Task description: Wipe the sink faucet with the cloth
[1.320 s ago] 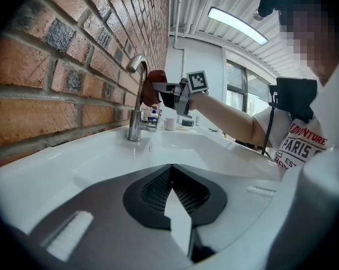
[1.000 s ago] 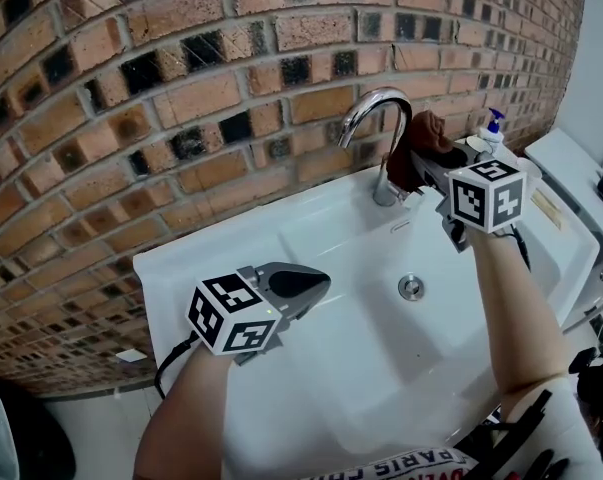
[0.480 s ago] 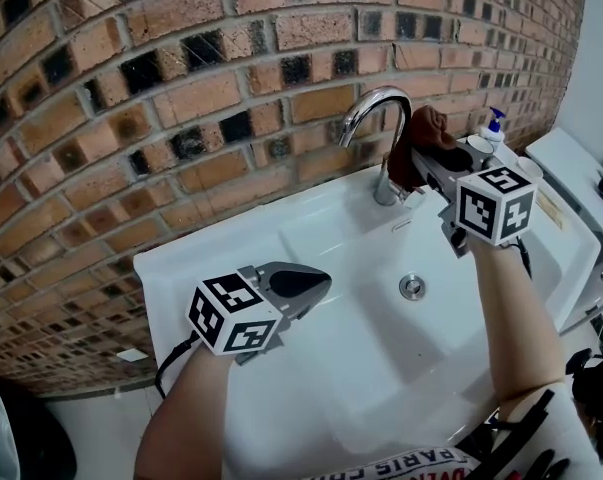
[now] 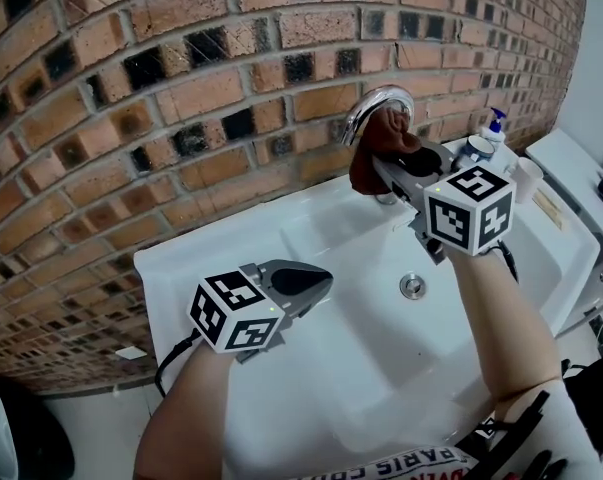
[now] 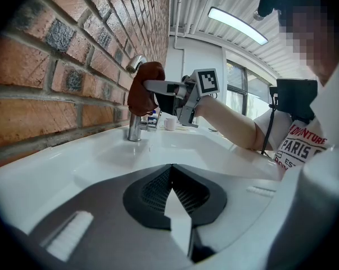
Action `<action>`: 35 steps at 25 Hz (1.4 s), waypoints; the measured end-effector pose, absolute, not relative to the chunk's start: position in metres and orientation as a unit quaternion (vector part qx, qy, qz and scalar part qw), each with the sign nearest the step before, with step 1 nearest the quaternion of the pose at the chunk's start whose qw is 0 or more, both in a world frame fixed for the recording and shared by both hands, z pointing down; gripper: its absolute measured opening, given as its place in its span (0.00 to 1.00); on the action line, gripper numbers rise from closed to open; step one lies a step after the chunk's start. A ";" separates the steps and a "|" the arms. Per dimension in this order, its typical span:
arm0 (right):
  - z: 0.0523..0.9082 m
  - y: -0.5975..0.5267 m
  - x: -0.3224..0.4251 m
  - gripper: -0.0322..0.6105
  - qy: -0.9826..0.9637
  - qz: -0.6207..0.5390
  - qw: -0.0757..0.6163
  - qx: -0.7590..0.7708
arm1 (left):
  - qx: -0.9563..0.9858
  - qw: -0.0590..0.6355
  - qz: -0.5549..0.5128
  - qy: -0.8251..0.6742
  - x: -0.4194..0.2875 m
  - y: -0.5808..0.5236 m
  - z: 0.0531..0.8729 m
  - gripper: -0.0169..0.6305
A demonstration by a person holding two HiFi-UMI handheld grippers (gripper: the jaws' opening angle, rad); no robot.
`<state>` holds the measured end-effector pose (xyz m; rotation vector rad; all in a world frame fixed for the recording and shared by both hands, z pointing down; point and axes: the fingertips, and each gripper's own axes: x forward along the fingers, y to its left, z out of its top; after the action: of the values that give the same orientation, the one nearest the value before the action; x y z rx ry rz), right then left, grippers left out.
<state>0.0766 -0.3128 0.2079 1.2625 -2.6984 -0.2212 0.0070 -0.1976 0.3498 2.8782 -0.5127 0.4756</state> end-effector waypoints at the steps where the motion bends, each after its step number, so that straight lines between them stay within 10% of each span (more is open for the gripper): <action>1: 0.210 -0.315 0.074 0.20 -0.899 -0.078 0.085 0.423 | 0.968 0.090 0.160 -0.172 0.007 -0.198 0.350 0.04; 35: 0.189 -0.344 0.119 0.20 -0.856 -0.120 0.120 0.488 | 0.968 0.090 0.159 -0.173 0.006 -0.198 0.350 0.04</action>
<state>0.1188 -0.3436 0.1893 1.4266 -2.5025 -0.3505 0.0061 -0.1981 0.3502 2.8778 -0.5131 0.4740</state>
